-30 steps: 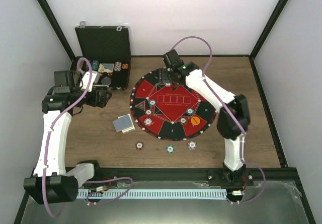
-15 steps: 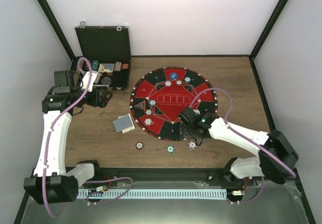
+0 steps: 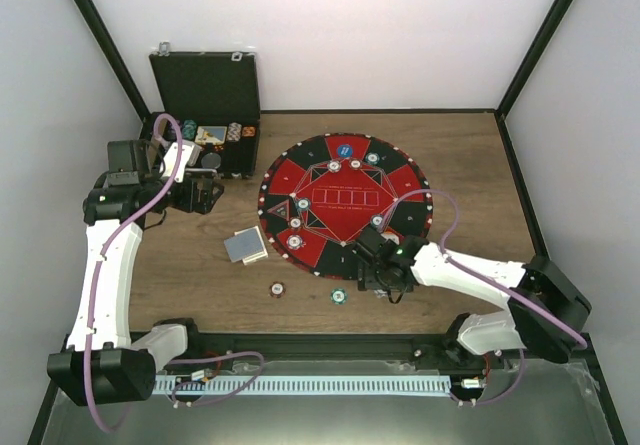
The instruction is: Distribute texas hold em gaming equipment
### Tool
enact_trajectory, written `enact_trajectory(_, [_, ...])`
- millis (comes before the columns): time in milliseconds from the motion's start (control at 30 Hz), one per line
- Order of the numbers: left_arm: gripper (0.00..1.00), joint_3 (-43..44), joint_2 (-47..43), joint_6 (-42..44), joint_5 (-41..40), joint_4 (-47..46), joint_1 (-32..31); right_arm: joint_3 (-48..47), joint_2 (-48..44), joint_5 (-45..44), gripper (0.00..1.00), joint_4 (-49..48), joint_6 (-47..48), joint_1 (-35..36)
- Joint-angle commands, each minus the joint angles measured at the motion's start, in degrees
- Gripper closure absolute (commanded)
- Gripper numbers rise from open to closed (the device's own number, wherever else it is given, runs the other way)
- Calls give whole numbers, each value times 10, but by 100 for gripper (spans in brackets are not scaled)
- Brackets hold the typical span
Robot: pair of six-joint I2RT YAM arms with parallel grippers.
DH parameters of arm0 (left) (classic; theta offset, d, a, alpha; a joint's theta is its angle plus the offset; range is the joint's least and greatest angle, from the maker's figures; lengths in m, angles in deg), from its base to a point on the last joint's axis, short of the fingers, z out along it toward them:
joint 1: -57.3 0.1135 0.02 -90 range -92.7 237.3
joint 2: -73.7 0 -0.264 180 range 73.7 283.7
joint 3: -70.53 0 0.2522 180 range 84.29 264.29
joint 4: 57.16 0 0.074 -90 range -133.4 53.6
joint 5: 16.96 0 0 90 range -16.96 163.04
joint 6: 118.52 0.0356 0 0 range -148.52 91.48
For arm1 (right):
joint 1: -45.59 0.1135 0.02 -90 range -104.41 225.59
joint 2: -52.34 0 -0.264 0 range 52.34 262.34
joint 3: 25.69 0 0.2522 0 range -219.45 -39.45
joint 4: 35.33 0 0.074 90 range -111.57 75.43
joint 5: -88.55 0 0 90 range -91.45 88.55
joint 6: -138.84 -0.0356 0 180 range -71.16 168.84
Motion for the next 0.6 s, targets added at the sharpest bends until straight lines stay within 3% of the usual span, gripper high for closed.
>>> enact_trajectory(0, [0,19,-7,4,10,6,3,7,9,-12,18,-2,-20,6])
enact_trajectory(267, [0,19,-6,5,10,6,3,31,29,5,27,-34,-21,7])
enact_trajectory(567, [0,19,-4,6,11,5,3,27,33,0,46,-29,-18,7])
